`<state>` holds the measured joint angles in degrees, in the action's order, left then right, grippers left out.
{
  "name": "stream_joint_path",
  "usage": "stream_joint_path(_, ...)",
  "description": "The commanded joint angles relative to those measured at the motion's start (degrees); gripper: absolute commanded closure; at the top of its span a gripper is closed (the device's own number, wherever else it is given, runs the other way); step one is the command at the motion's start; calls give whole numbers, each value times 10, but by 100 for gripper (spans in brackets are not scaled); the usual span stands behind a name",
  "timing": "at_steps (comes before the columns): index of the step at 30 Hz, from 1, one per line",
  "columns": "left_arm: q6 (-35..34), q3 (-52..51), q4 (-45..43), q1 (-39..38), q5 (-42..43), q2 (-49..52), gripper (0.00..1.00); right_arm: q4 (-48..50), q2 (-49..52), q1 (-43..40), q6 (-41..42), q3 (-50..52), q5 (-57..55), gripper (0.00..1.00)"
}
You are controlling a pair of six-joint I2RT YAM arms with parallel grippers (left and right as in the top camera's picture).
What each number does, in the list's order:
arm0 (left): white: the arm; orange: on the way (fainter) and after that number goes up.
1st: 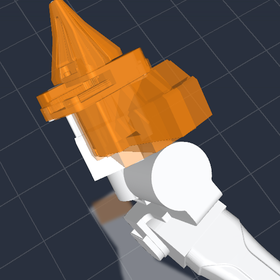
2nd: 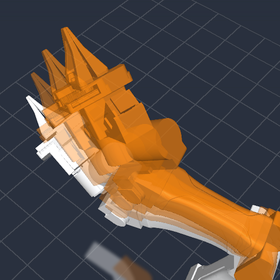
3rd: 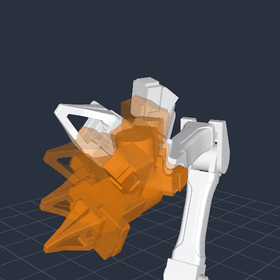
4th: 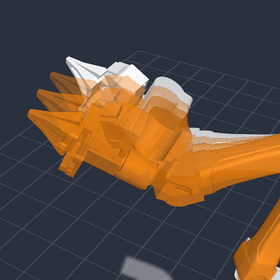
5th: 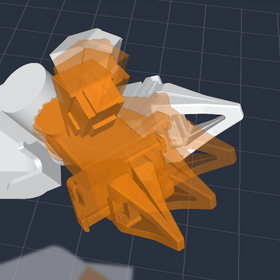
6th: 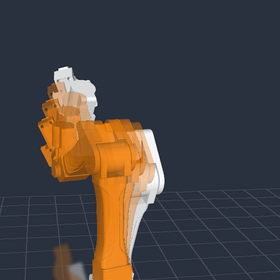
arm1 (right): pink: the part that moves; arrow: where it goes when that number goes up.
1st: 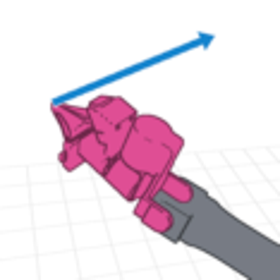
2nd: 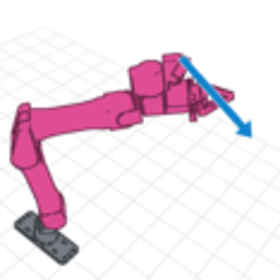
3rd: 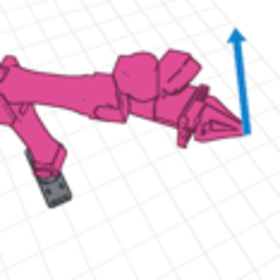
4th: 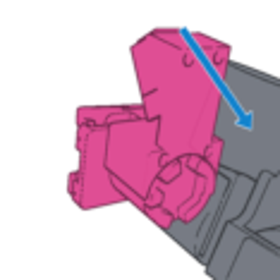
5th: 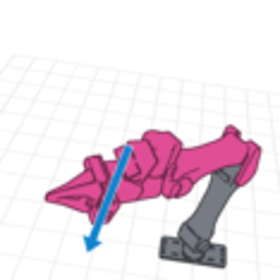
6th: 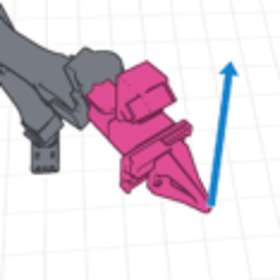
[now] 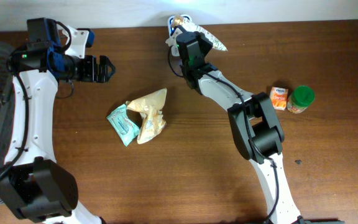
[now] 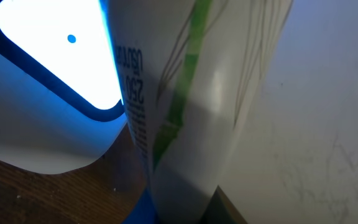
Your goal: Scan the item barcode
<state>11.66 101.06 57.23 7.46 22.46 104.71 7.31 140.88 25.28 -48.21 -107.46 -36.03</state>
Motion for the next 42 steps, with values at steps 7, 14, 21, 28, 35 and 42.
stream_joint_path(7,-5,2,0,-2,2,6,1,-164,-175,0,165,-12,104,96)
stream_joint_path(14,-5,2,0,-2,2,6,1,-479,-340,-17,448,-12,269,96)
stream_joint_path(21,-5,2,0,-2,2,6,1,-792,-315,-102,602,70,282,96)
stream_joint_path(28,-5,2,0,-2,2,6,1,-691,-315,-237,573,244,281,96)
stream_joint_path(35,-5,2,0,-2,2,6,1,-619,-314,-320,546,308,284,49)
stream_joint_path(42,-5,2,0,-2,2,6,1,-709,-315,-289,546,138,463,40)
